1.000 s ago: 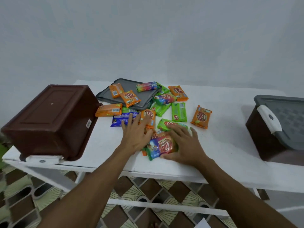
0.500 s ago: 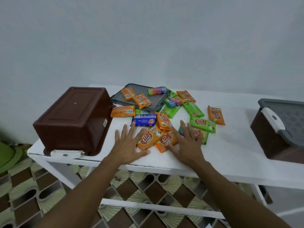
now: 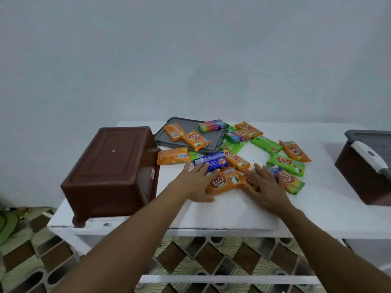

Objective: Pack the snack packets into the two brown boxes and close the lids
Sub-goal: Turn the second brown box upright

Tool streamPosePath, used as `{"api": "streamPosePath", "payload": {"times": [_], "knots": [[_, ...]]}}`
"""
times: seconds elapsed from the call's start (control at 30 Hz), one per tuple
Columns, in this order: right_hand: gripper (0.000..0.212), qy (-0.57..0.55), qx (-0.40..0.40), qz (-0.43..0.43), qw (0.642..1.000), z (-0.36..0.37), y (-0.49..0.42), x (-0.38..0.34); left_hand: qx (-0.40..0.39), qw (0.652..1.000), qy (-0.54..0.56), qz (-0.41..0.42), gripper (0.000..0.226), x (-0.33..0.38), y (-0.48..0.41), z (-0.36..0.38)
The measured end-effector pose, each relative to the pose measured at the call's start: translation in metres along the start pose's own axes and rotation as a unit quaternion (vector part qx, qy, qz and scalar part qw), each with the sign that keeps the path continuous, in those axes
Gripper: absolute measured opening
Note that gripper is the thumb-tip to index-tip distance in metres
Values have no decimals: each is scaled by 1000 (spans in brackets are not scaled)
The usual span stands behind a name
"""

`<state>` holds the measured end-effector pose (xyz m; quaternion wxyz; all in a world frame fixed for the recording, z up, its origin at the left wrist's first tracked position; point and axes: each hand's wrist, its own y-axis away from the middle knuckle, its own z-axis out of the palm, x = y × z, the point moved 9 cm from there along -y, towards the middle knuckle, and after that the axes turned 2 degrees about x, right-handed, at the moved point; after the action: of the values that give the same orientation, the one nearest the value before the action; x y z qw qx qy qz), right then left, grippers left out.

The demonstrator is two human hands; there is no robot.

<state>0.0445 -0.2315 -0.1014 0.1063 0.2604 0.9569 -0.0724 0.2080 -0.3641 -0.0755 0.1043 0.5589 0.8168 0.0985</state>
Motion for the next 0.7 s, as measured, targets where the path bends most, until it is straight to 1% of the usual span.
{"api": "streamPosePath", "payload": {"times": [0.03,0.1,0.17,0.23,0.3,0.4,0.43,0.47,0.53,0.6,0.63,0.7], "knots": [[67,-35,16,-2,999,-7,-1,-1,15,1000,-25,4,88,-2,5,-15],[66,-86,94,-3,992,-27,-3,-13,71,996,-50,-15,81,-18,21,-46],[60,-122,168,1,978,-46,-8,-38,116,990,-62,-53,78,-47,43,-68],[58,-154,203,-7,967,-57,-16,-80,126,985,-62,-103,77,-87,67,-75],[56,-179,195,-39,964,-61,-24,-135,134,978,-52,-152,78,-132,94,-76],[51,-247,144,-104,953,-52,-26,-211,132,964,6,-230,78,-195,136,-67],[52,-271,123,-121,947,-47,-23,-234,122,959,31,-254,77,-214,147,-57],[59,-286,101,-145,942,-41,-18,-259,108,954,64,-271,76,-232,159,-46],[77,-279,51,-191,940,-24,-6,-303,100,944,150,-276,76,-252,173,-24],[90,-266,9,-202,943,-8,2,-326,140,932,206,-262,78,-255,177,-18],[91,-269,8,-190,944,-4,2,-329,159,930,209,-257,78,-253,177,-20],[85,-294,37,-163,941,-6,3,-316,171,934,197,-244,79,-239,171,-25]]}}
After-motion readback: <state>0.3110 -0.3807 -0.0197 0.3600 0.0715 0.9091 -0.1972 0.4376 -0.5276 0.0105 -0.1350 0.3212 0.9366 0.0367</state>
